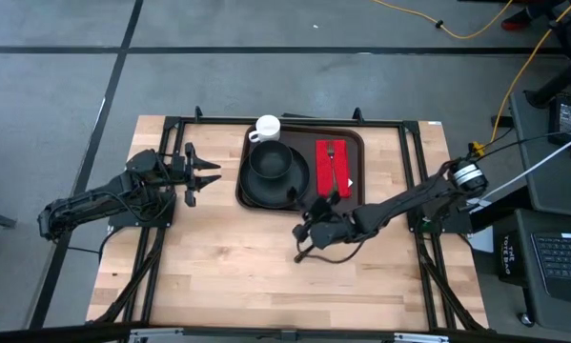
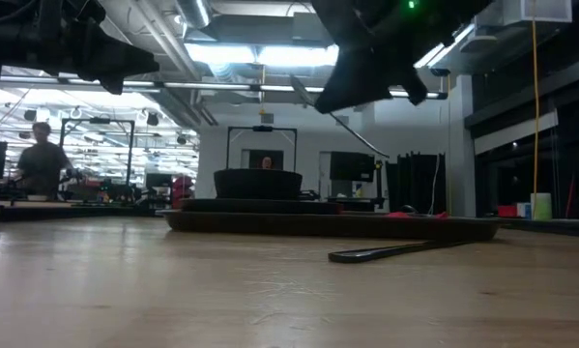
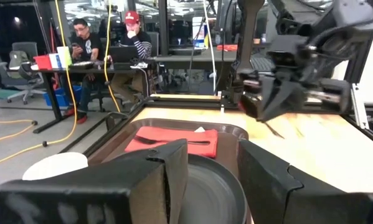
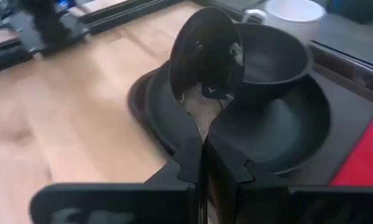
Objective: Set up tray
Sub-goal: Put the black spoon on the red napkin to the left of the black fork
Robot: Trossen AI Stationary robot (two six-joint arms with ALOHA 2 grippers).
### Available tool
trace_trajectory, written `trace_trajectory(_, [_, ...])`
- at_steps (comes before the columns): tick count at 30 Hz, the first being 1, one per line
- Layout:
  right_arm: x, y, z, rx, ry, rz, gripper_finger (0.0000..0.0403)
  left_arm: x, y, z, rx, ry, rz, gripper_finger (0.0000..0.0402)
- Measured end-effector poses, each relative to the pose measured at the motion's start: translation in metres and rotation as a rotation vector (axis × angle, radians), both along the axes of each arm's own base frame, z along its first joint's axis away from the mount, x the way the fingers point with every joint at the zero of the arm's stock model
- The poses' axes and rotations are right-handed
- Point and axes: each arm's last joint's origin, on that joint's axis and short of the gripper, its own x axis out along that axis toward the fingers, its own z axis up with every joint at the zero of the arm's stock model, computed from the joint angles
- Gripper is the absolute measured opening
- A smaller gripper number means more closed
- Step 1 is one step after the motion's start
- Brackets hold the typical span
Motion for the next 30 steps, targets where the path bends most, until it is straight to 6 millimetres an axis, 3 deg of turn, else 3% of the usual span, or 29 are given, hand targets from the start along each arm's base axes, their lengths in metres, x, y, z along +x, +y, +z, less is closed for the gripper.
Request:
trace_trajectory(8, [-0.015,-0.033,-0.002,0.047,-0.079,-0.197,0.0018,0.0,0.0,0.0,-0.008,-0.005,0.001,0.013])
trace_trajectory(20, [-0.017,-0.079,0.006,0.118,-0.049,-0.275,0.0019,0.0,0.0,0.0,-0.016,-0.006,0.003,0.013])
trace_trajectory(30, [-0.02,-0.126,-0.001,0.248,0.024,-0.34,0.002,0.0,0.0,0.0,-0.016,-0.005,0.004,0.013])
